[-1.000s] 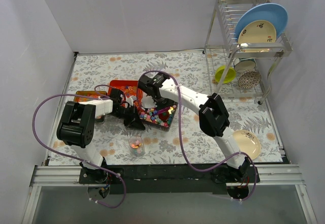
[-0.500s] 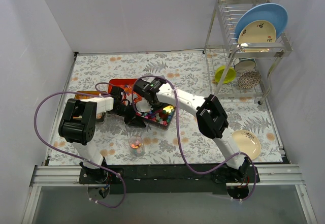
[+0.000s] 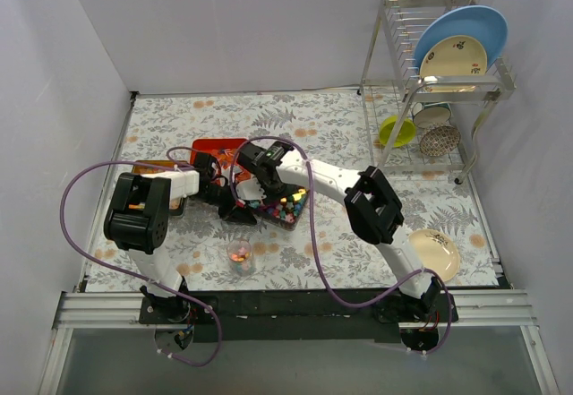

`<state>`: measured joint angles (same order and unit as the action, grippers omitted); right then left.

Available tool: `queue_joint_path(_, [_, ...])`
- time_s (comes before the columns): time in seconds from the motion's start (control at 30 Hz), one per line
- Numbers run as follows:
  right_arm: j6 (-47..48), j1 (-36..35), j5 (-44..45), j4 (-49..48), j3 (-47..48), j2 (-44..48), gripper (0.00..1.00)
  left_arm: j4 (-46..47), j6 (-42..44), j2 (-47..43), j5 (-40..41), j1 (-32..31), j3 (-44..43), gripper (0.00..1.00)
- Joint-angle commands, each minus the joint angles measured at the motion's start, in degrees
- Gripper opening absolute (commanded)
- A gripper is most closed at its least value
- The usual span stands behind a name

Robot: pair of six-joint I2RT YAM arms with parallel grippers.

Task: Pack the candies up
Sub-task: Scoop the fake candies from the storage box.

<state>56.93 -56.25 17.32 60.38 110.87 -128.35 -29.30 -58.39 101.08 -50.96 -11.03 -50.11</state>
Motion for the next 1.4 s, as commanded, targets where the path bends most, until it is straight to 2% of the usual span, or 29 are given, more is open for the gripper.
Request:
queue_joint_path(0.0, [-3.75, 0.08, -18.09, -3.6, -1.34, 1.52, 0.01, 1.97, 0.73, -0.79, -3.44, -0.22, -2.01, 0.0])
queue_joint_path(0.07, [-4.19, 1.66, -22.49, -5.35, -3.8, 3.72, 0.01, 0.39, 1.52, -1.32, -3.18, 0.04, -2.8, 0.0])
queue_joint_path(0.2, [-1.74, 3.51, -26.28, -11.5, -14.33, 9.08, 0.01, -3.39, 4.68, -1.85, -2.74, 1.18, -5.17, 0.0])
queue_joint_path(0.33, [0.82, 5.0, -29.09, -15.99, -19.71, 13.65, 0.01, -7.08, 7.06, -3.08, -2.04, 2.85, -6.84, 0.0])
queue_joint_path(0.57, [-0.41, 9.31, -36.64, -20.03, -24.29, 17.08, 0.01, -16.66, 13.03, -4.4, -2.47, 6.45, -13.33, 0.0])
queue_joint_path(0.83, [-0.85, 13.27, -42.89, -24.51, -28.42, 19.19, 0.01, -30.44, 24.01, -3.34, -8.8, 10.94, -21.34, 0.12])
queue_joint_path(0.93, [-1.2, 14.32, -44.3, -25.57, -29.48, 20.24, 0.01, -33.44, 26.21, -2.9, -10.21, 15.5, -24.33, 0.13])
queue_joint_path(1.13, [-1.29, 16.6, -46.15, -27.25, -33.43, 24.28, 0.01, -34.6, 26.84, -3.43, -10.74, 18.85, -27.67, 0.13])
queue_joint_path(1.37, [-0.85, 21.35, -54.75, -27.68, -36.59, 27.98, 0.01, -37.41, 30.79, -3.17, -11.44, 20.52, -28.03, 0.13])
